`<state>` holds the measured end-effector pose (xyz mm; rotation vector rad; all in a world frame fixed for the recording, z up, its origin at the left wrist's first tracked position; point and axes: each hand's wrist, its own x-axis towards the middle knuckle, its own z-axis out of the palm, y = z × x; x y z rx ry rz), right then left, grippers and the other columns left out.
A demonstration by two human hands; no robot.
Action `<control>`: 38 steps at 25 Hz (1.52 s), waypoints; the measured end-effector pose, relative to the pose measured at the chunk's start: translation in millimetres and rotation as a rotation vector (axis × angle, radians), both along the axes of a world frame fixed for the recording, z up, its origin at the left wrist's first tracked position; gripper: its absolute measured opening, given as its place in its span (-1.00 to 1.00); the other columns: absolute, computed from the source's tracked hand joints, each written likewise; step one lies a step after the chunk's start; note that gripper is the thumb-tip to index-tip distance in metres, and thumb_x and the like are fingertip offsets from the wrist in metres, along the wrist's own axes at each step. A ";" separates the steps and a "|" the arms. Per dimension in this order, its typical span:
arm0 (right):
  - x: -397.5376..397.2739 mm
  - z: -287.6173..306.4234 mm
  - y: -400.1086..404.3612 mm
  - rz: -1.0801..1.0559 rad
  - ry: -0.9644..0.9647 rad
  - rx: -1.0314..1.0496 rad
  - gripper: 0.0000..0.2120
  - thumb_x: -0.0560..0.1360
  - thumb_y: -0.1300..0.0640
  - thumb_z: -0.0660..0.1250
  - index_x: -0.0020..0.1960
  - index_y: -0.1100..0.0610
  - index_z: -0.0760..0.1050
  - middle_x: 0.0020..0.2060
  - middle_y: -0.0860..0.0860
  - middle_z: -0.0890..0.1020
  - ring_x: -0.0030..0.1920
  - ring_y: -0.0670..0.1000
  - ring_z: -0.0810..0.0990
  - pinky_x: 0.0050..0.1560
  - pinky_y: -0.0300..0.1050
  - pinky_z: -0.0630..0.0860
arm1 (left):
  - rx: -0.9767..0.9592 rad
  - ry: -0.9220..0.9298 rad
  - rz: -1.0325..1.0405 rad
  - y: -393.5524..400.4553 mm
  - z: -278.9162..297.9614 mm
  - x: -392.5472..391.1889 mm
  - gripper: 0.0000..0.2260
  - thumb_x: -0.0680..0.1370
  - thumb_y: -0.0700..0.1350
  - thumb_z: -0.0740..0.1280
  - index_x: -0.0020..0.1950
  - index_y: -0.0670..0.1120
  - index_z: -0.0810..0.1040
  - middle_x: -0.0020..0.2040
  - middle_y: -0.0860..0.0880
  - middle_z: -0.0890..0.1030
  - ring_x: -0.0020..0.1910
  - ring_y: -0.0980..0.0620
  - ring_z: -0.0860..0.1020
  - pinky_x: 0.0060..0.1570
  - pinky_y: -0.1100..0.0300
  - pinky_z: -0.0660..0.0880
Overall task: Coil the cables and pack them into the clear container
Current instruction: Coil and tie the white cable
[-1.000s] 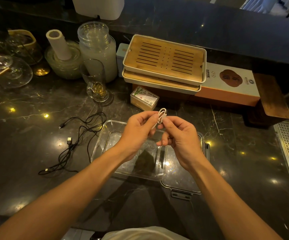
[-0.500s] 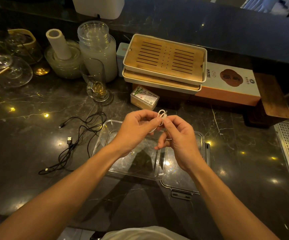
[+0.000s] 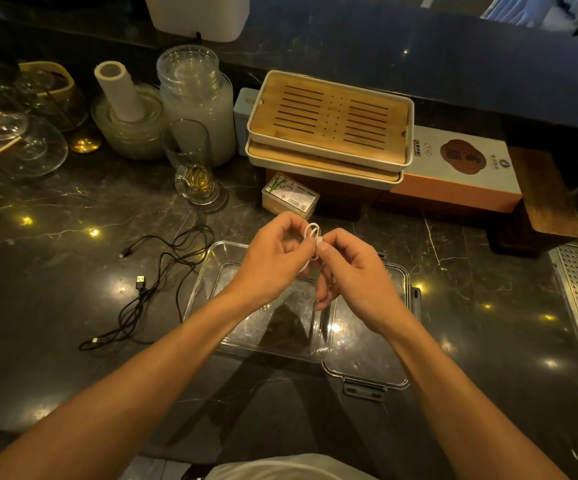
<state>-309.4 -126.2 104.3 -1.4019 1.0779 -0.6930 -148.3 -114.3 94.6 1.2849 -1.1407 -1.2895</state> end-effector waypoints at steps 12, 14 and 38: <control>-5.1 8.8 -12.1 0.081 0.063 0.106 -0.78 0.71 0.15 0.23 -0.08 0.23 0.46 -0.32 0.11 0.56 -0.46 0.04 0.54 -0.45 -0.05 0.60 | -0.203 -0.279 -0.063 5.5 0.3 -2.1 -0.97 0.67 -0.14 0.27 0.07 -0.07 0.44 -0.20 -0.25 0.57 -0.29 -0.26 0.54 -0.31 -0.19 0.51; -5.9 9.5 -13.2 0.057 0.026 0.189 -0.80 0.69 0.19 0.24 -0.09 0.23 0.48 -0.32 0.06 0.57 -0.47 0.01 0.53 -0.49 -0.09 0.57 | -0.244 -0.351 -0.096 4.3 -2.1 -1.7 -0.98 0.67 -0.14 0.28 0.08 -0.06 0.46 -0.18 -0.17 0.59 -0.28 -0.19 0.56 -0.30 -0.15 0.51; -4.9 -7.6 -31.7 -0.163 -0.247 0.490 -0.77 0.64 0.13 0.33 0.08 0.29 0.64 -0.32 0.04 0.52 -0.48 -0.11 0.32 -0.50 -0.25 0.37 | 0.087 0.099 -0.149 0.3 -18.9 5.2 -0.88 0.64 -0.26 0.32 0.18 -0.21 0.50 -0.14 -0.03 0.70 -0.30 0.04 0.63 -0.32 0.31 0.48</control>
